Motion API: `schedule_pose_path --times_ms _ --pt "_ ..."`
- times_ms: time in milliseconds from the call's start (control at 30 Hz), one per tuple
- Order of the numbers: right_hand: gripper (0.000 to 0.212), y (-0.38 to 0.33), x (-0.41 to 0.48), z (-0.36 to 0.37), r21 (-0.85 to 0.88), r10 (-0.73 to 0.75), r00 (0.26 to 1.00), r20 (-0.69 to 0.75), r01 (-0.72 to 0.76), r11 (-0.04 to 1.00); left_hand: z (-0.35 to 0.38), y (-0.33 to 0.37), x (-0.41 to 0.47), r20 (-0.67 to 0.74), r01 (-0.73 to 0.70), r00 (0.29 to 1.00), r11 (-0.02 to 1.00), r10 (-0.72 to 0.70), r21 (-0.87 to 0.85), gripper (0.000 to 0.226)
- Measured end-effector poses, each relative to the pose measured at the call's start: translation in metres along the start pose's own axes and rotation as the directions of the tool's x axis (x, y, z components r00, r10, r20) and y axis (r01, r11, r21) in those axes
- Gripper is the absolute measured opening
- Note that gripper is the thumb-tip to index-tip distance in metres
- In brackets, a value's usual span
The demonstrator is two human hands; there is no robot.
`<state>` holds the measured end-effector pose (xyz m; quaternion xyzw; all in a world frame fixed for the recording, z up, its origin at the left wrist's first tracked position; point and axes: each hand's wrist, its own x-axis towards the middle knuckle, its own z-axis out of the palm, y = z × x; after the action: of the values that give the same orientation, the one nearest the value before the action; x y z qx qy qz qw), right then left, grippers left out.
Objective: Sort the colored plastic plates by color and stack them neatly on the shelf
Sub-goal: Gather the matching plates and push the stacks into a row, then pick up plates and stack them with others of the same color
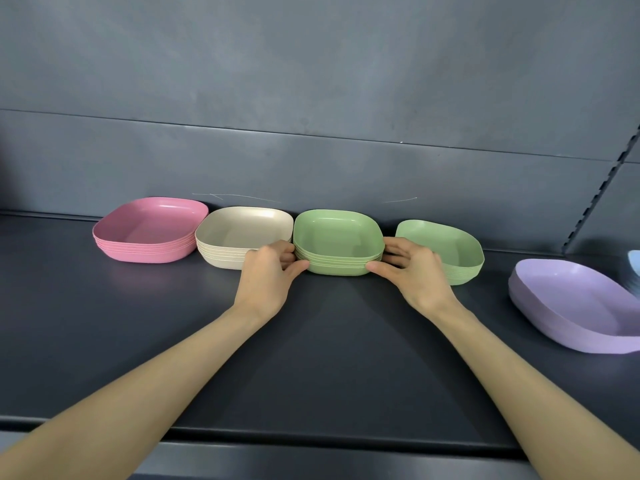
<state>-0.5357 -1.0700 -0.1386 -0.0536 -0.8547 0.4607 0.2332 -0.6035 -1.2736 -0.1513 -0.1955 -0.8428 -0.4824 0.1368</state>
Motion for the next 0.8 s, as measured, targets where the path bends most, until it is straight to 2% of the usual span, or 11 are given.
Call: schedule_pose_path --times_ms 200,333,400,500,567,667,800 --pt "0.041 -0.001 -0.001 0.001 -0.074 -0.004 1.0 0.01 0.005 0.997 0.0 0.002 -0.001 0.022 0.016 1.0 1.0 -0.016 -0.013 0.033" --pt "0.056 -0.005 -0.004 -0.002 -0.232 0.022 0.997 0.075 -0.004 0.973 -0.006 0.005 -0.003 0.061 0.029 0.998 1.0 -0.029 0.003 0.033" --pt "0.056 -0.009 -0.008 -0.006 -0.31 0.017 0.993 0.114 0.019 0.951 -0.012 0.01 -0.004 0.065 0.003 0.998 0.998 -0.007 0.068 0.026" --pt "0.055 -0.019 -0.013 -0.016 -0.4 0.005 0.99 0.144 0.054 0.915 -0.022 0.024 -0.006 0.107 -0.13 0.989 0.955 0.105 0.266 0.022" --pt "0.053 -0.027 -0.015 -0.026 -0.478 -0.019 0.989 0.144 0.087 0.874 -0.025 0.037 -0.006 0.211 -0.267 0.957 0.888 0.199 0.375 0.029" --pt "0.049 -0.039 -0.017 -0.05 -0.562 -0.052 0.99 0.133 0.118 0.819 -0.024 0.062 0.0 0.346 -0.429 0.888 0.814 0.302 0.391 0.037" --pt "0.046 -0.046 -0.017 -0.09 -0.636 -0.067 0.995 0.07 0.096 0.766 -0.015 0.096 0.014 0.39 -0.521 0.84 0.76 0.377 0.389 0.038"
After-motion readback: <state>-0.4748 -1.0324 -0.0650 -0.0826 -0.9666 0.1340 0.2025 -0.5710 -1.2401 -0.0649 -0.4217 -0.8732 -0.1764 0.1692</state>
